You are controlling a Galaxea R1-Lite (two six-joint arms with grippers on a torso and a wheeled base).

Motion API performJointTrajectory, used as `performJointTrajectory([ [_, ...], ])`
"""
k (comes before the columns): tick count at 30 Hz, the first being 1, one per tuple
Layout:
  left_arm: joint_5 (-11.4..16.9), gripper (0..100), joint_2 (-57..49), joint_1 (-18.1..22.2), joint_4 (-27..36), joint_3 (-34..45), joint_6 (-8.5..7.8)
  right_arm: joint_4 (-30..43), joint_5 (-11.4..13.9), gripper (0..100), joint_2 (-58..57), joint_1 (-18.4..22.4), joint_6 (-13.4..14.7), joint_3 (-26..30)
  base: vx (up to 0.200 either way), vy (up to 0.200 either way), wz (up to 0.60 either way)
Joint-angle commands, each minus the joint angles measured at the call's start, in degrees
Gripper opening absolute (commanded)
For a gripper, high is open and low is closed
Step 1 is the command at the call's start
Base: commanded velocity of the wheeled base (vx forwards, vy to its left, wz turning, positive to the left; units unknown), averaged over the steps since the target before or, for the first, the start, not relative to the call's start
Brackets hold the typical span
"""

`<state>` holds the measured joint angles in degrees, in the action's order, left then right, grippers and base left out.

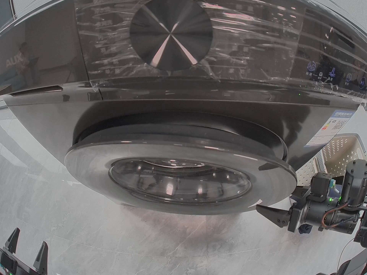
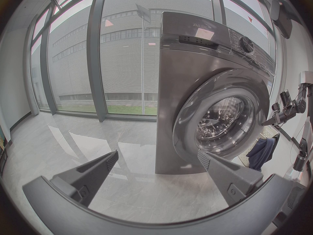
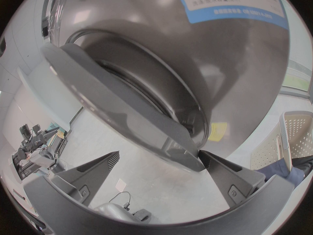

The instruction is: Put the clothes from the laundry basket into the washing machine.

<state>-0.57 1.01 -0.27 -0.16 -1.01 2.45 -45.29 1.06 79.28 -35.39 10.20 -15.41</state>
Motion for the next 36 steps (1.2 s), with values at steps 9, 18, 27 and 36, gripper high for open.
performJointTrajectory([
  [9,0.0,100,-0.8,0.0,0.0,0.9,0.01,0.0,0.1,100,-4.0,0.6,-0.2,3.3,-0.111,0.000,0.00],
  [18,0.0,100,-0.8,0.0,0.0,0.9,0.01,-0.2,0.2,100,4.3,1.9,0.1,-4.4,0.000,0.000,0.00],
  [27,0.0,100,-0.8,0.0,0.0,0.9,0.10,-0.9,0.1,100,2.1,-1.8,0.2,-0.7,-0.200,0.000,0.00],
  [36,0.0,100,-0.8,0.0,0.0,0.9,0.10,-0.9,0.1,100,0.5,0.0,0.3,0.4,0.000,0.000,0.00],
])
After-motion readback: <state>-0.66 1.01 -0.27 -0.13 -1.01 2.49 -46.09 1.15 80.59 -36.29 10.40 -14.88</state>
